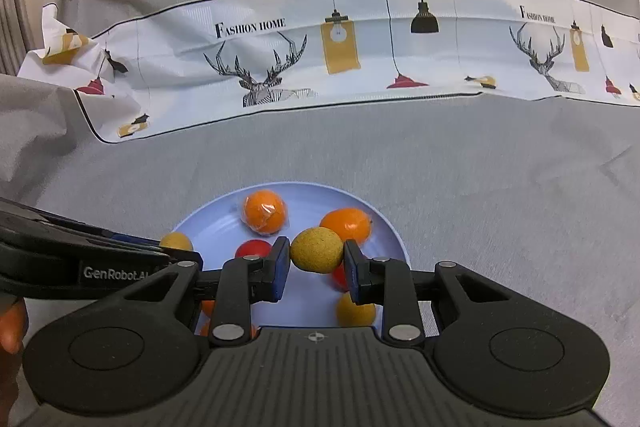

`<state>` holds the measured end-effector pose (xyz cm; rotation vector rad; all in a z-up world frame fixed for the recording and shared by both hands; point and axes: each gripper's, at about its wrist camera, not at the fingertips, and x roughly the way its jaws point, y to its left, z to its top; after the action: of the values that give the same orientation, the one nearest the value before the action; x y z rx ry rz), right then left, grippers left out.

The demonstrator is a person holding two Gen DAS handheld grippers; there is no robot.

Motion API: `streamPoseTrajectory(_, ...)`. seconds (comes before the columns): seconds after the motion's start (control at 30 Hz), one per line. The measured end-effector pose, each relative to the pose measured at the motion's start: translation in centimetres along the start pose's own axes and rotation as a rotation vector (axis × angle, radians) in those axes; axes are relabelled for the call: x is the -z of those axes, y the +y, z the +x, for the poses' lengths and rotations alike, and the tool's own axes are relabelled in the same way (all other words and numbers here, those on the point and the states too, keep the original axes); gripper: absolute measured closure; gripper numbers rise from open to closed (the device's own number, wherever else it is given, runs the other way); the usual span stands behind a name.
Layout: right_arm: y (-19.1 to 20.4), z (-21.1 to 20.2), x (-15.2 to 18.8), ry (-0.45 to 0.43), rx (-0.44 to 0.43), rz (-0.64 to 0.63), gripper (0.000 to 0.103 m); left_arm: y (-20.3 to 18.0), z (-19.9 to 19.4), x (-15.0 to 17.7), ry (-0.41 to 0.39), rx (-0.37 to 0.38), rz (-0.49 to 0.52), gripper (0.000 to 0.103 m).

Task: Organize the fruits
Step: 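Carry both yellow fruits over the blue plate with both tools, then open the right tool over the plate while the left tool releases its yellow fruit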

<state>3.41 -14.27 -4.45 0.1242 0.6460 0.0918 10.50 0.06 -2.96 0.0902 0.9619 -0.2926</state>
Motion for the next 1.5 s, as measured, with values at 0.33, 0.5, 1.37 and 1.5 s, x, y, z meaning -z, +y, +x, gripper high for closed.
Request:
streamPoseTrajectory(0.33,0.0,-0.1,0.2,0.022,-0.002,0.005,0.073,-0.1,0.4,0.0,0.008,-0.012,0.005,0.076)
streamPoseTrajectory(0.5,0.0,0.0,0.2,0.027,0.001,0.005,0.073,-0.1,0.4,0.0,0.009,-0.014,0.004,0.076)
streamPoseTrajectory(1.37,-0.6,-1.4,0.1,0.003,0.029,0.038,0.039,0.4,-2.3,0.3,-0.063,-0.018,0.006,0.066)
streamPoseTrajectory(1.5,-1.2,-3.1,-0.1,-0.029,0.027,0.057,0.017,0.8,-4.2,1.0,-0.091,-0.037,0.000,0.066)
